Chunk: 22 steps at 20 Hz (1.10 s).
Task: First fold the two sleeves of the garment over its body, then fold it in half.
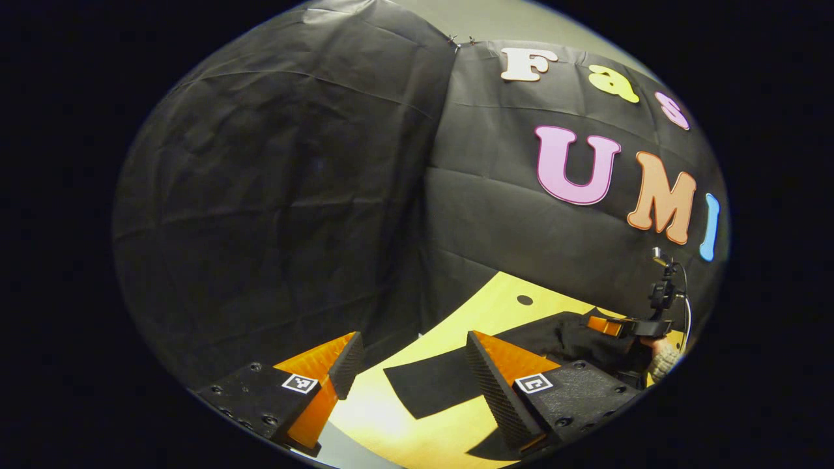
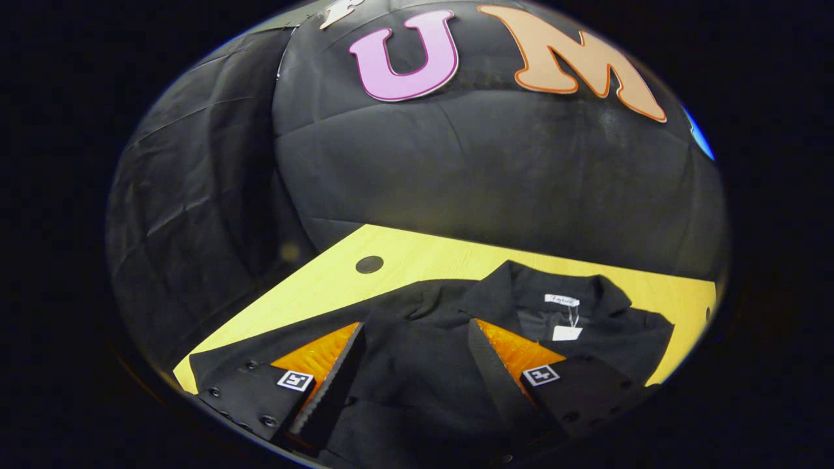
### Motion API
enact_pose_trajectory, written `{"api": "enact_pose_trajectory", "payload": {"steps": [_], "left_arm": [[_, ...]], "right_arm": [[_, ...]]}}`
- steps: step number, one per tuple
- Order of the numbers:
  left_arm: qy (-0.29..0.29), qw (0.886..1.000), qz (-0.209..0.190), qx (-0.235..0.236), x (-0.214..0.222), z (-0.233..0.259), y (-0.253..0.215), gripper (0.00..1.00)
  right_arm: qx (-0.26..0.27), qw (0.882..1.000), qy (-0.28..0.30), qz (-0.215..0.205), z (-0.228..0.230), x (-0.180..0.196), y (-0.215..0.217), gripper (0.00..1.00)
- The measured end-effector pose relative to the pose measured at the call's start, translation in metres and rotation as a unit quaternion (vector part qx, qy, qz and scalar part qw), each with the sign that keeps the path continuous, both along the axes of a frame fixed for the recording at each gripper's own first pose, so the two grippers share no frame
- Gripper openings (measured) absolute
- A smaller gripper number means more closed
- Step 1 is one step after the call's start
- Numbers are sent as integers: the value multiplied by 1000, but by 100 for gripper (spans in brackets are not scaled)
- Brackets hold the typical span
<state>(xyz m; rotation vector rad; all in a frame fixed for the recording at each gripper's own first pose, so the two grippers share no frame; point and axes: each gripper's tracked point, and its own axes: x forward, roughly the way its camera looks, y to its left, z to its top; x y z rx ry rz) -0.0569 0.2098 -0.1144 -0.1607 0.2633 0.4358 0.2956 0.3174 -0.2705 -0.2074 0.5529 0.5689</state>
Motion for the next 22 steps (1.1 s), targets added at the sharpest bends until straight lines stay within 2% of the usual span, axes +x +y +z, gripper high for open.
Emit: {"api": "enact_pose_trajectory", "payload": {"steps": [3,7,9,15,17,18,22], "left_arm": [[20,999,-25,0,20,-23,-9,94],[60,996,-60,-6,49,-69,-26,94],[94,993,-74,-12,56,-98,-32,94],[165,983,-76,5,53,-163,-25,96],[175,982,-69,0,53,-175,-23,96],[180,982,-65,-1,52,-180,-21,96],[204,977,-52,-13,43,-203,-13,96]], "right_arm": [[13,1000,-16,-17,33,-9,-25,99],[76,995,-42,-56,86,-25,-71,99],[90,991,-60,-82,111,-33,-103,100],[119,968,-169,-144,197,-67,-187,98],[118,960,-190,-166,215,-84,-215,98],[120,957,-197,-177,225,-97,-229,94],[120,938,-224,-235,252,-131,-288,97]]}}
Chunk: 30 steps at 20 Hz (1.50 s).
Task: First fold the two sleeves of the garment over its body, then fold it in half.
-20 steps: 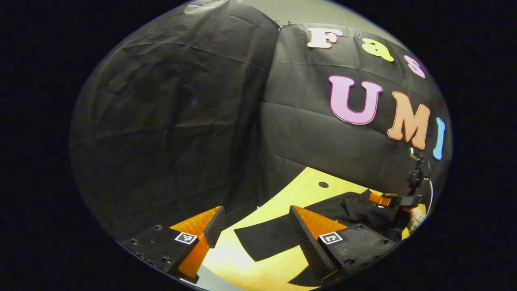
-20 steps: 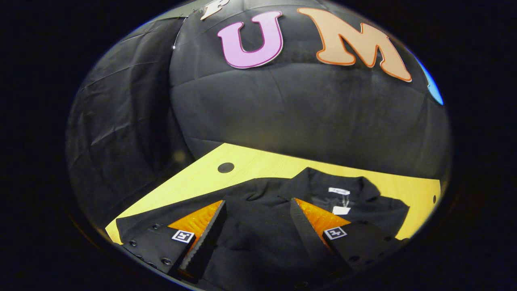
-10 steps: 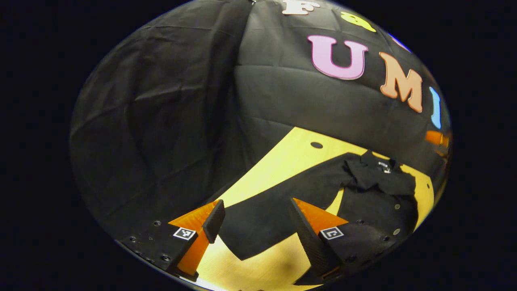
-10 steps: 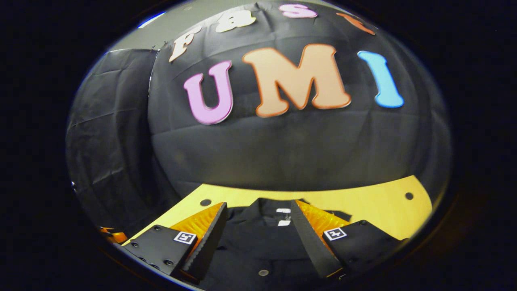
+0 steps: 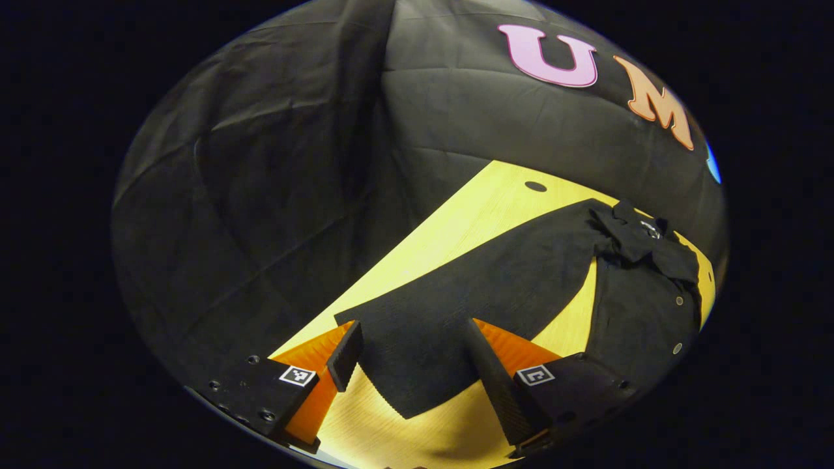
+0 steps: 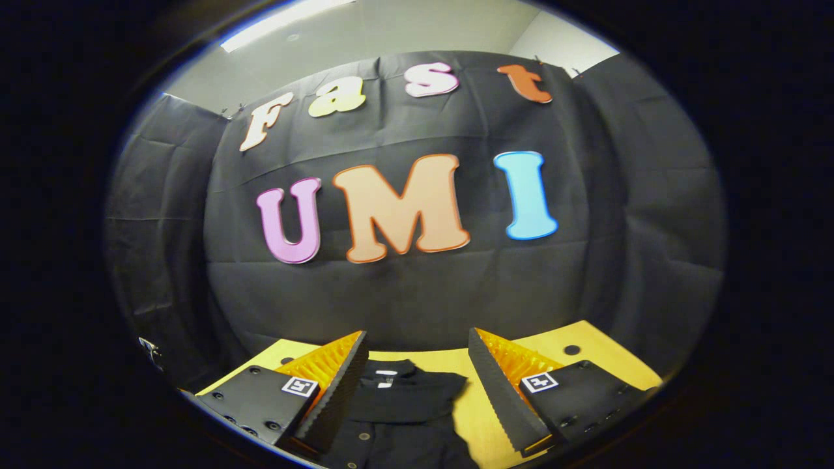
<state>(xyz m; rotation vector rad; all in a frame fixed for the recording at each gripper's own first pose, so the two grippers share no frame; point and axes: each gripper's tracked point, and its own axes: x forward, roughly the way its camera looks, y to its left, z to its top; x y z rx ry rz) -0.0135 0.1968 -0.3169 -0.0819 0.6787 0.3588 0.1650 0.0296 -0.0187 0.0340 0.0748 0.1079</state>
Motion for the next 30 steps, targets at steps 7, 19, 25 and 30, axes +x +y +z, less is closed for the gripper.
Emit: {"api": "enact_pose_trajectory", "payload": {"steps": [7,19,25,30], "left_arm": [[-6,1000,-7,25,-9,-18,-4,96],[-20,999,-35,5,4,-19,-28,42],[-24,999,-42,-13,7,-17,-37,0],[-37,996,-25,-77,12,1,-39,0]], "right_arm": [[10,996,-47,-73,47,-43,-75,94],[4,993,-27,-117,39,-78,-123,97],[2,991,-33,-129,42,-83,-135,97],[-5,989,-36,-144,44,-91,-150,94]]}}
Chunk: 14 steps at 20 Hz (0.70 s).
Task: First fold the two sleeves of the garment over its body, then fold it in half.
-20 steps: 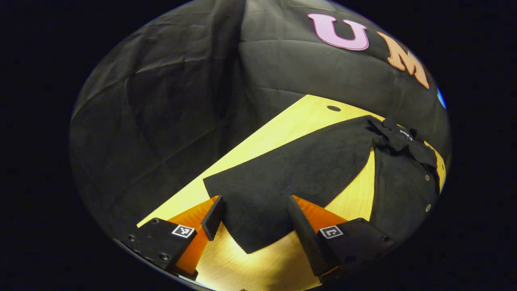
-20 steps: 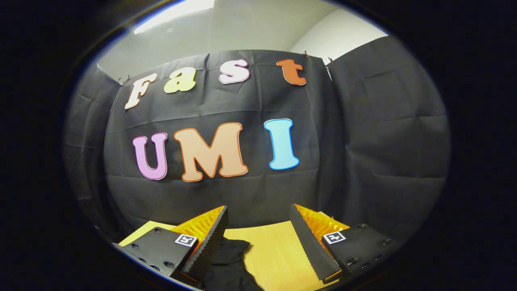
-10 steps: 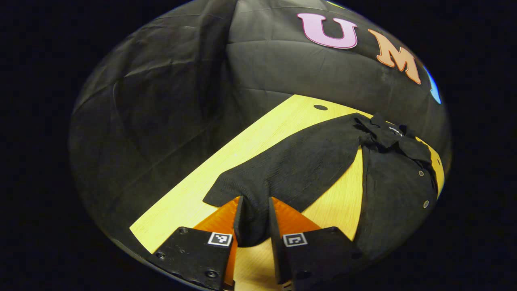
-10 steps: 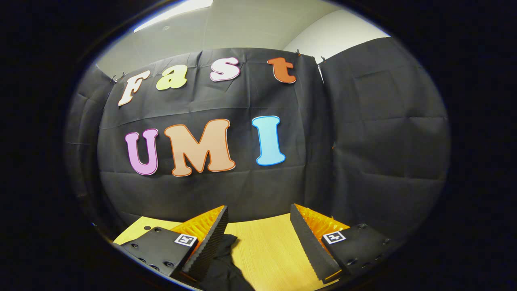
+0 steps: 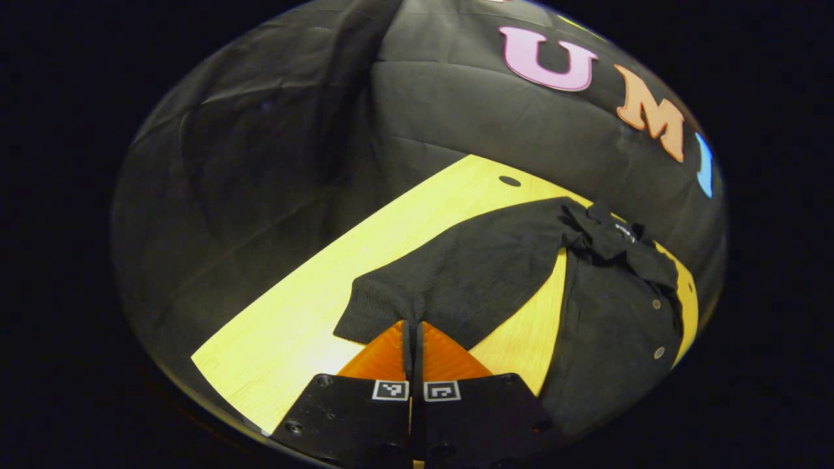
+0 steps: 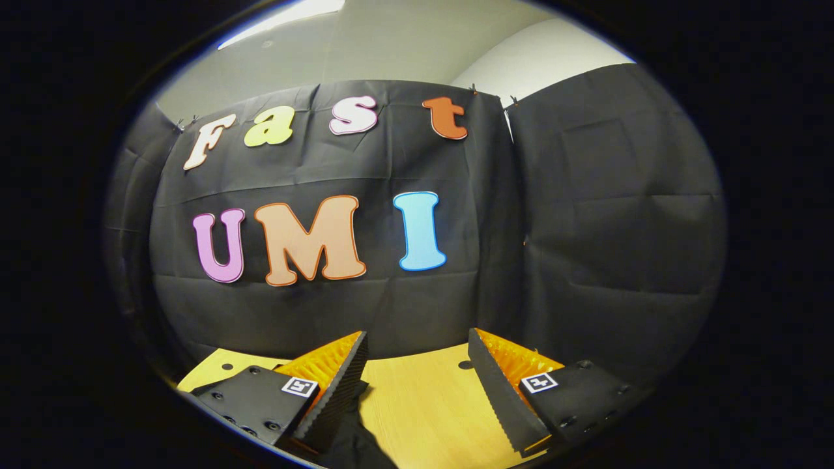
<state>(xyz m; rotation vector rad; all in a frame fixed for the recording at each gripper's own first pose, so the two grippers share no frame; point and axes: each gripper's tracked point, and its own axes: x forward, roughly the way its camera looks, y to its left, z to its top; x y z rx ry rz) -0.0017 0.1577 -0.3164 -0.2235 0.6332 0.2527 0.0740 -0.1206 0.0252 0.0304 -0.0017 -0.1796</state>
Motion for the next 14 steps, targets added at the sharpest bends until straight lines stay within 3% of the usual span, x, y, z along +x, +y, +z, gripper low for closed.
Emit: {"api": "enact_pose_trajectory", "payload": {"steps": [5,9,14], "left_arm": [[-101,995,-3,1,49,85,-5,0],[-150,987,-53,17,90,156,-41,0],[-217,967,-130,35,155,232,-119,0]], "right_arm": [[-4,1000,0,-23,-4,-9,-26,94],[9,999,-1,-38,-12,-17,-48,97],[-1,998,11,-67,-27,-30,-83,97]]}}
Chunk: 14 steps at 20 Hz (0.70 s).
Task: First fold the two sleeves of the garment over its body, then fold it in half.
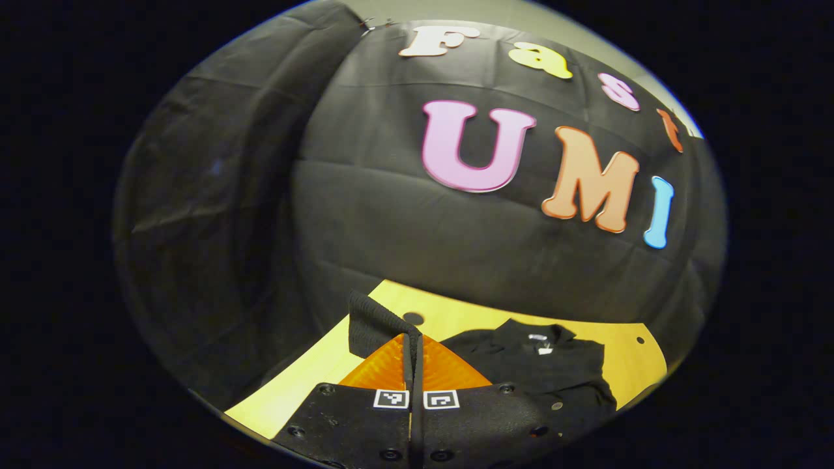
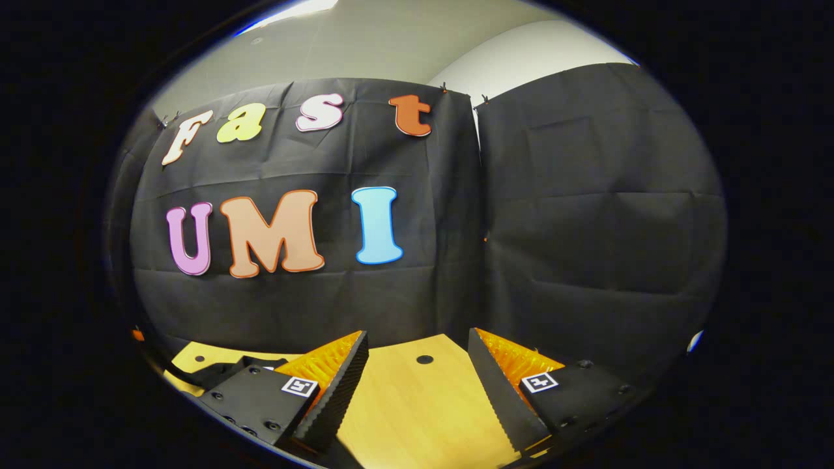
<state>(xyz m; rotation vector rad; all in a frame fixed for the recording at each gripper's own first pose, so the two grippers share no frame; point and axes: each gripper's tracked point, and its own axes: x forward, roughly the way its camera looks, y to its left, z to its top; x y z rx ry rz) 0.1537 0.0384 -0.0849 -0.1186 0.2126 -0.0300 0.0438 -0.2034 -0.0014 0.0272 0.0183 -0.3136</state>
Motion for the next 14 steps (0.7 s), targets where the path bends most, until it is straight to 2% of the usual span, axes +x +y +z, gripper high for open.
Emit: {"api": "enact_pose_trajectory", "payload": {"steps": [3,6,11,14], "left_arm": [[-25,998,-56,18,31,25,-66,0],[-25,993,-114,31,44,21,-141,0],[23,978,-200,48,52,-36,-261,0],[66,969,-230,65,46,-77,-305,0]], "right_arm": [[-6,1000,6,-8,-4,-9,-13,97],[4,1000,9,-10,-11,-14,-24,97],[19,1000,22,-9,-32,-14,-42,97],[30,999,32,-18,-43,-24,-55,97]]}}
